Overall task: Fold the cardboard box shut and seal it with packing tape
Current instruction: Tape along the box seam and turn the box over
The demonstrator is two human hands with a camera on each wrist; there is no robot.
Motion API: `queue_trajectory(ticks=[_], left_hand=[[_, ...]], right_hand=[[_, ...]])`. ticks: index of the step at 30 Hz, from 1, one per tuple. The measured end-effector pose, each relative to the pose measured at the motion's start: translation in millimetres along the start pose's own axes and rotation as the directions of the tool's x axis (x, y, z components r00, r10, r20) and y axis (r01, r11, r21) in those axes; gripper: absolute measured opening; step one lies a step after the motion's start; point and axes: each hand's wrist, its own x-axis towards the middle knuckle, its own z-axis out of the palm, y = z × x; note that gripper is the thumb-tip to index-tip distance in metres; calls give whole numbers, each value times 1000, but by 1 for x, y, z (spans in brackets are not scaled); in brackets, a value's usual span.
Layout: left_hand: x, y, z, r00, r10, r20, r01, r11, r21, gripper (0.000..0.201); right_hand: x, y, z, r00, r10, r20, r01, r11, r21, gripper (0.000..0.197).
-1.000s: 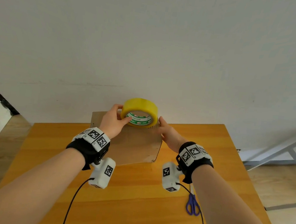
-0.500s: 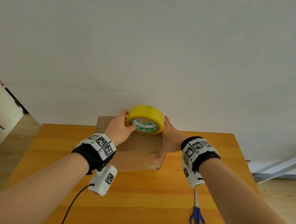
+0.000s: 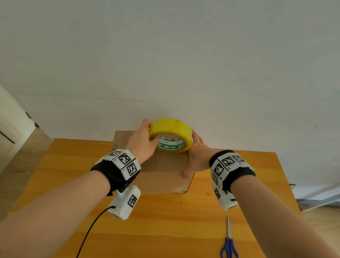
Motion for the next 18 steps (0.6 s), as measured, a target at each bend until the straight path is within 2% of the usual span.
queue_trajectory(ticks=[3, 7, 11, 15, 18], left_hand=[[2, 1, -9, 999, -15, -46, 14, 1000, -16, 24], [6, -16, -36, 991, 27, -134, -23, 999, 28, 23], [3, -28, -57, 990, 104, -97, -87, 981, 173, 27], [0, -33, -72, 989, 101, -107, -74, 971, 228, 34], [-3, -36, -81, 991, 123, -54, -100, 945, 312, 39]], right_hand=[[-3, -1, -2, 1000, -1, -25, 1, 1000, -13, 136], [-4, -1, -1, 1000, 7, -29, -8, 1000, -3, 139], [-2, -6, -1, 1000, -6, -30, 7, 1000, 8, 139], [-3, -5, -1, 999, 7, -43, -7, 1000, 0, 137], [-3, -7, -1, 999, 6, -46, -6, 1000, 4, 136]])
